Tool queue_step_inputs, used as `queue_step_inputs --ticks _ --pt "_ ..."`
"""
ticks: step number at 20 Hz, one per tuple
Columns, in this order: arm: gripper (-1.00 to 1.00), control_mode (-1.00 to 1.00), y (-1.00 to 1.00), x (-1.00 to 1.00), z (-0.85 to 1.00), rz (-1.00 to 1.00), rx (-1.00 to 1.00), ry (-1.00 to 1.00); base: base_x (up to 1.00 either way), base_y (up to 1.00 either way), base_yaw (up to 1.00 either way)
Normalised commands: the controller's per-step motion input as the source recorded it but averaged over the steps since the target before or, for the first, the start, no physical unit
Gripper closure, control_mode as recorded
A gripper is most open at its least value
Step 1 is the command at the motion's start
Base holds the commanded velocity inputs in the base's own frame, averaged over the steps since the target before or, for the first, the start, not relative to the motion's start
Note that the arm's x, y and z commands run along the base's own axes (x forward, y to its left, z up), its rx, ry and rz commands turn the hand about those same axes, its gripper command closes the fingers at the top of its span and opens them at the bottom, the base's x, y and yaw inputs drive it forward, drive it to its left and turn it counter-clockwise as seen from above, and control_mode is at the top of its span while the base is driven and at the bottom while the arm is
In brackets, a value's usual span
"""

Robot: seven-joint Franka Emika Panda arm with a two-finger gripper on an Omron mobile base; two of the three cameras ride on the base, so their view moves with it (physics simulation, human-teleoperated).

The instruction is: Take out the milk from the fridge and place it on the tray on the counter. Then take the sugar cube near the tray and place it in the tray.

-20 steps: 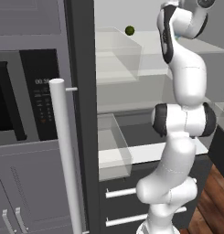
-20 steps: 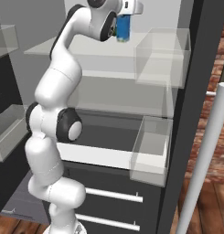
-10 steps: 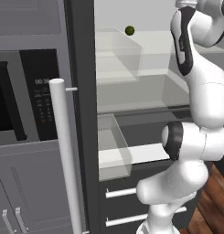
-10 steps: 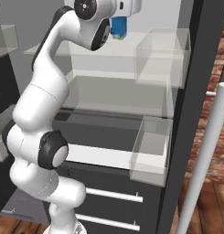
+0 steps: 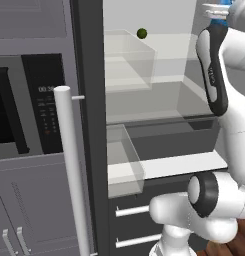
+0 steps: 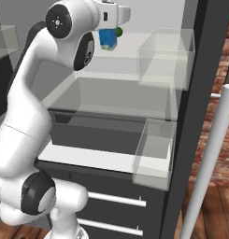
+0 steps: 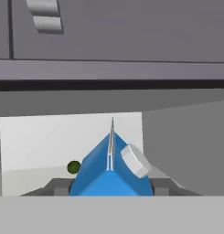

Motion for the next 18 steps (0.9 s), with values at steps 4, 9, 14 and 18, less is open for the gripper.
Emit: queue_step_inputs --ticks 4,9,14,18 --pt "1.0 -1.0 0.29 -1.0 0.0 0.0 0.0 -0.03 0.0 0.0 0.0" --pt "1.0 -1.0 0.19 -1.0 -0.2 0.0 0.0 0.01 0.0 0.0 0.0" --pt "1.0 -1.0 0.03 -0.89 -0.48 0.0 0.02 0.15 0.0 0.0 0.0" --pt "1.0 -1.0 0.13 -0.82 -0.52 0.0 0.02 0.22 0.0 0.0 0.0"
